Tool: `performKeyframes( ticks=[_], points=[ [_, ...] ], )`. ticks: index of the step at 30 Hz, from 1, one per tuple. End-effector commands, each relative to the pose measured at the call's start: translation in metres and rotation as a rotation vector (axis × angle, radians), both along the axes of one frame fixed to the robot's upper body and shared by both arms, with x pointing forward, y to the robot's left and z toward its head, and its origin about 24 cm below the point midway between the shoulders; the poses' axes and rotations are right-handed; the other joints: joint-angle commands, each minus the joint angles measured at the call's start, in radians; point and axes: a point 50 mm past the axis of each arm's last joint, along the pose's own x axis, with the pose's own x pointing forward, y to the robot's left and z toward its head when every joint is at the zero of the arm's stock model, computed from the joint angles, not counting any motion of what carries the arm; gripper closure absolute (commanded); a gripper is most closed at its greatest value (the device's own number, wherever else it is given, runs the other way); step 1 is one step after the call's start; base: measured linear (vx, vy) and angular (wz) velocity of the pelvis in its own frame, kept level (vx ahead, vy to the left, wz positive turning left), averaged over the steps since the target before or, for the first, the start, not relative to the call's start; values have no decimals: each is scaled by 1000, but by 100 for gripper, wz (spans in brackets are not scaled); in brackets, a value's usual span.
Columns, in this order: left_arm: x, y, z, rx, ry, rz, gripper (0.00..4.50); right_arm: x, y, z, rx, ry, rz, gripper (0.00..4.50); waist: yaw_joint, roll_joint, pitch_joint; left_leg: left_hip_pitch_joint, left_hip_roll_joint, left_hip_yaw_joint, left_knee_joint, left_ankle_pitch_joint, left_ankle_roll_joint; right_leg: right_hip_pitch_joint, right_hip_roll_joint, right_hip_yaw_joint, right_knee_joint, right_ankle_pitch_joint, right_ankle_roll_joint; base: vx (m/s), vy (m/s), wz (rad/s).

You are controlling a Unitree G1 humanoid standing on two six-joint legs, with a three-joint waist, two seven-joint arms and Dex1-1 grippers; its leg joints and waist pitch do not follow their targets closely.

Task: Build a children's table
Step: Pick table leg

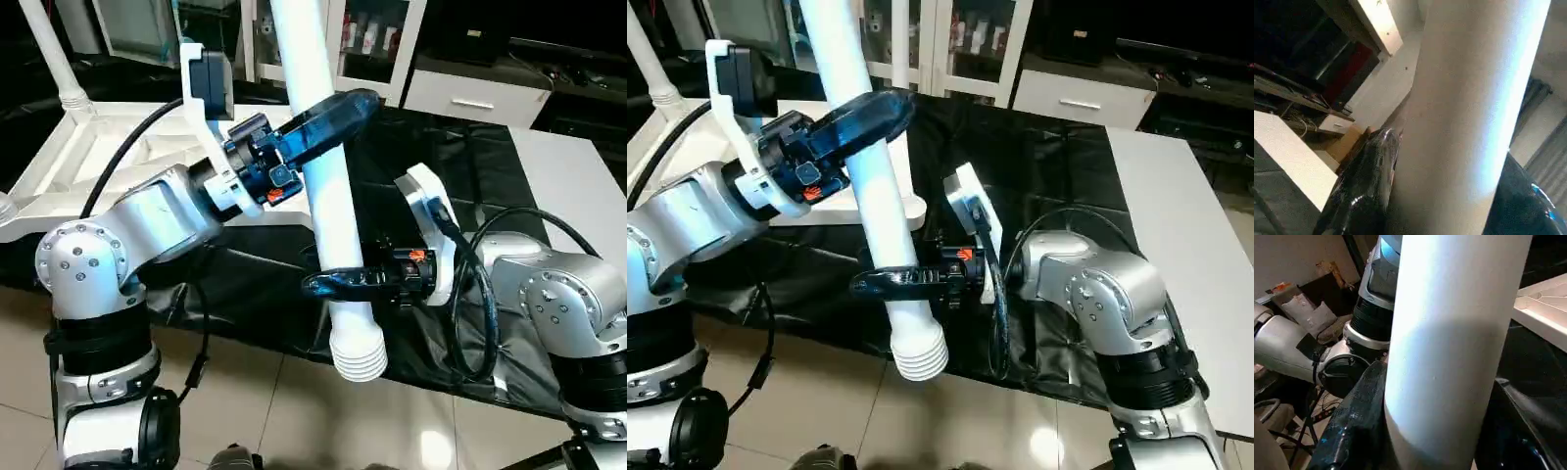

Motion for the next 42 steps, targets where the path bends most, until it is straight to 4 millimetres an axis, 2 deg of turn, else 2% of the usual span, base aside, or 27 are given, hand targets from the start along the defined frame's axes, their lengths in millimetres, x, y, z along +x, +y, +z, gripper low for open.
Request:
performKeyframes(
  ticks=[1,5,6,8,11,13,16,21,26,29,30,36,42],
  points=[
    [6,1,-3,5,36,33,251,0,2,8,3,-64,-3,267,2,8,-71,23,56,-38,-81,-175,-69,42,-83,57,-97,-323,-82,0,0,0],
    [6,1,-3,11,40,42,252,2,2,8,-4,-79,-21,267,4,8,-72,23,56,-37,-80,-167,-69,43,-83,58,-96,-309,-81,0,0,0],
    [6,1,-4,18,41,52,252,3,3,7,-3,-81,-35,232,5,8,-72,22,56,-37,-81,-163,-69,43,-83,58,-96,-305,-82,0,0,0],
    [7,1,-5,40,37,76,252,6,4,7,-4,-91,-63,197,5,8,-72,22,56,-37,-80,-169,-71,43,-82,57,-96,-312,-78,0,0,0],
    [9,1,-5,62,28,100,258,8,4,7,-7,-107,-86,174,4,9,-72,24,56,-38,-82,-179,-75,41,-82,58,-99,-331,-58,0,0,0],
    [14,-3,-6,152,0,180,267,16,10,8,-26,-132,-190,158,2,9,-71,23,58,-40,-84,-179,-80,39,-82,58,-97,-328,-61,0,0,0],
    [20,-4,-4,211,-13,254,275,24,15,10,-35,-122,-265,156,-2,10,-72,25,58,-40,-85,-186,-89,37,-83,59,-97,-329,-63,0,0,0],
    [27,-1,-1,208,9,292,276,27,16,14,-31,-91,-271,156,1,13,-74,22,56,-41,-86,-187,-94,43,-81,59,-92,-271,-79,0,0,0],
    [34,3,-1,230,47,362,277,29,15,17,-16,-55,-277,156,-4,12,-76,19,54,-38,-83,-163,-91,47,-80,59,-84,-202,-112,0,0,0],
    [38,5,-2,240,66,405,277,30,15,17,-18,-46,-287,156,-4,13,-75,22,55,-37,-83,-173,-93,46,-81,59,-87,-217,-110,0,0,0],
    [39,5,-2,234,76,415,277,30,15,17,-21,-41,-291,156,-4,9,-75,21,55,-38,-84,-175,-94,47,-82,59,-88,-226,-108,0,0,0],
    [43,7,-4,253,95,454,277,32,15,15,-51,-44,-308,156,-3,11,-75,22,55,-39,-84,-173,-97,46,-84,60,-90,-241,-94,0,0,0],
    [44,4,-5,371,39,513,277,32,18,15,-69,-67,-320,156,-4,11,-75,22,56,-39,-84,-164,-97,46,-83,60,-88,-223,-90,0,0,0]
  ],
)
